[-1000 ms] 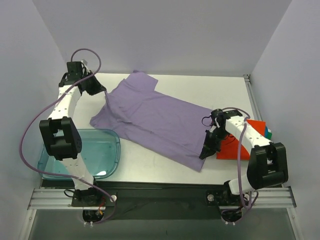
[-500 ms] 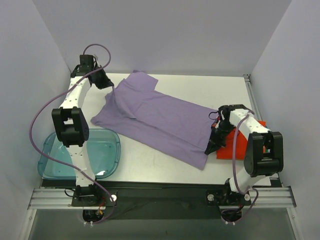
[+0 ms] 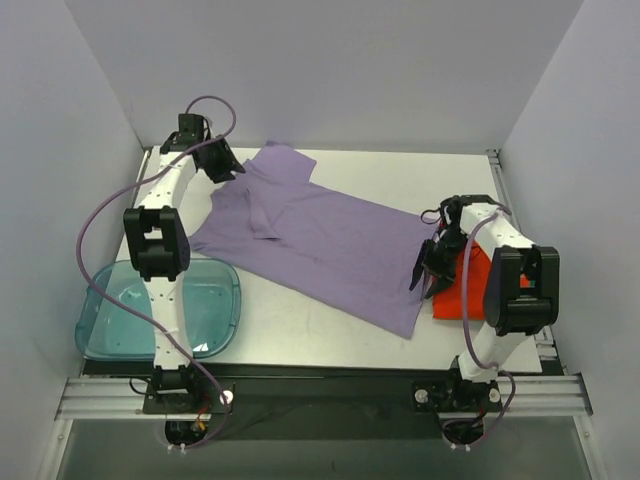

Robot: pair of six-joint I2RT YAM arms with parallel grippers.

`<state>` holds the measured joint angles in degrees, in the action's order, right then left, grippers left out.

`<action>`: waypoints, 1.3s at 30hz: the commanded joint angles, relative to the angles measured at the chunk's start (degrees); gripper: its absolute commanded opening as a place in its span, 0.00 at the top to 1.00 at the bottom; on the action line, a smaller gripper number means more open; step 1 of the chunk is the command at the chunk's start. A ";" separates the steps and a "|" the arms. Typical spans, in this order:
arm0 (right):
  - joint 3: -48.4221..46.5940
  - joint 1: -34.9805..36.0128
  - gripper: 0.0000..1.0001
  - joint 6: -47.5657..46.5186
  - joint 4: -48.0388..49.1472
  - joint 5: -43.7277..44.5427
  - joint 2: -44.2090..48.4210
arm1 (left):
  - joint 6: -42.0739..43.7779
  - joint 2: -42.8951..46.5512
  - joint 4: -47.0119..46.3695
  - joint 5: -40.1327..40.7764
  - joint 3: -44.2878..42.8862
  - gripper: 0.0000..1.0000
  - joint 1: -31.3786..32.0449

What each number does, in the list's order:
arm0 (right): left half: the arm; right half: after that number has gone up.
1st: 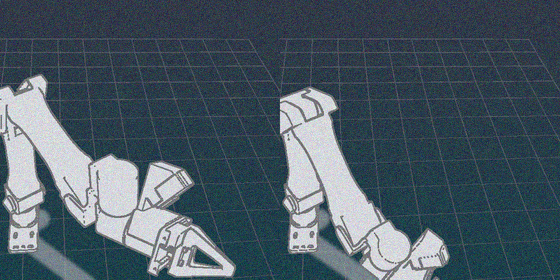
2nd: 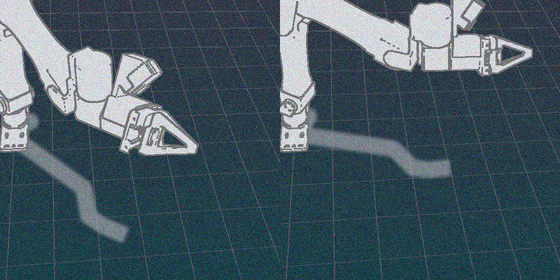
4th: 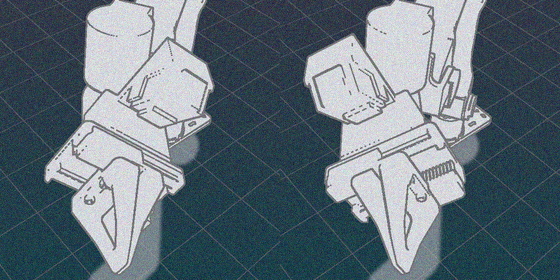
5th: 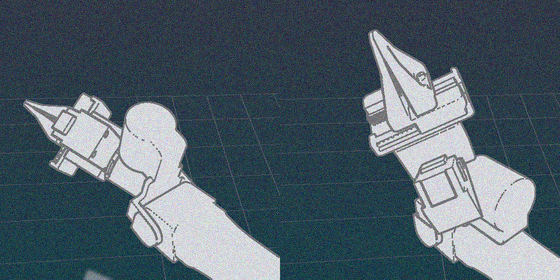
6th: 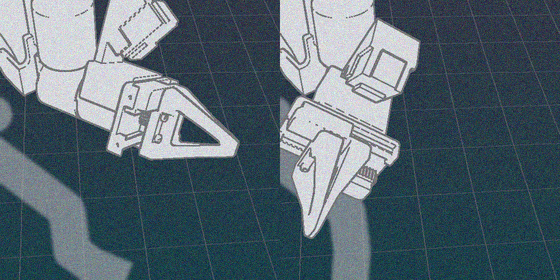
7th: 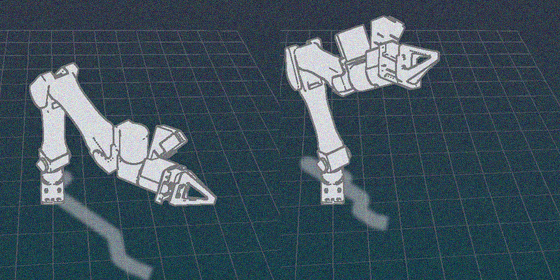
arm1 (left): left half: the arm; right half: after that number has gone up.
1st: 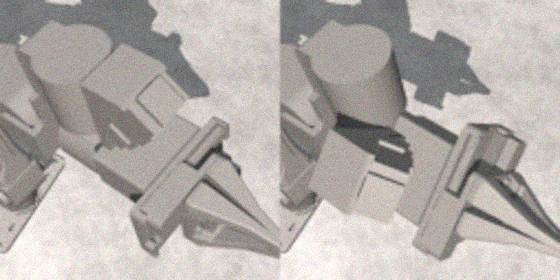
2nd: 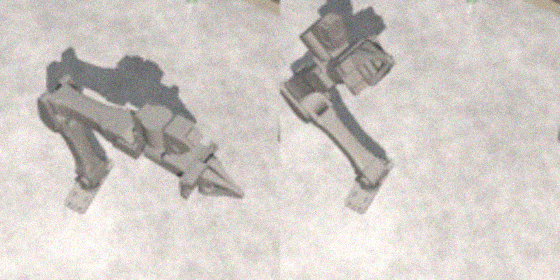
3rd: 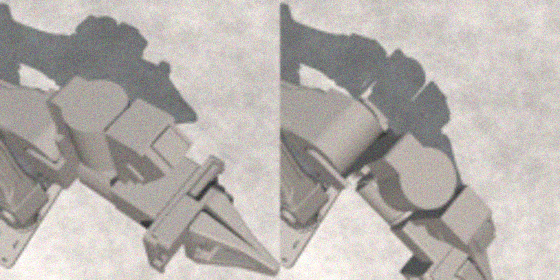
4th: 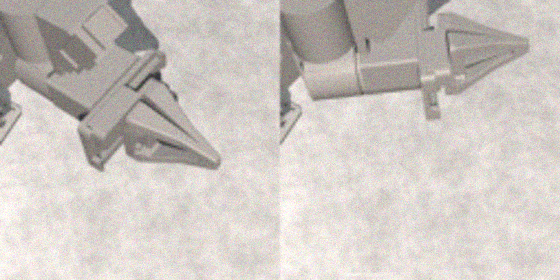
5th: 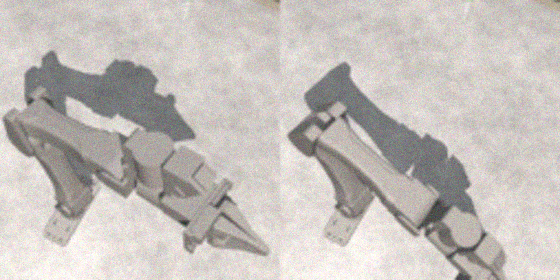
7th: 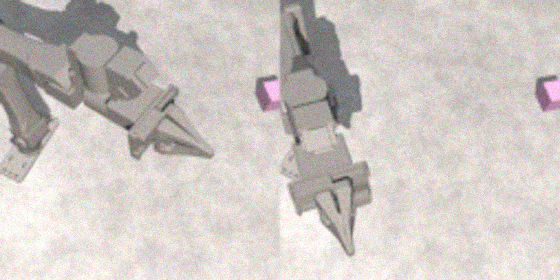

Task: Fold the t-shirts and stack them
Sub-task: Fold the flattened tshirt in 1/3 of the way

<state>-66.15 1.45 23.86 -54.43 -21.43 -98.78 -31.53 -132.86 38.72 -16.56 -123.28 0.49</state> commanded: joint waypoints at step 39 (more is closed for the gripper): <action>-13.39 12.61 0.55 -10.67 0.38 -0.46 -20.48 | 6.48 11.39 2.15 0.20 35.13 0.52 -12.09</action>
<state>-80.12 13.61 14.59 -51.37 -23.55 -118.89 -26.57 -120.49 39.66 -18.70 -88.12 -10.76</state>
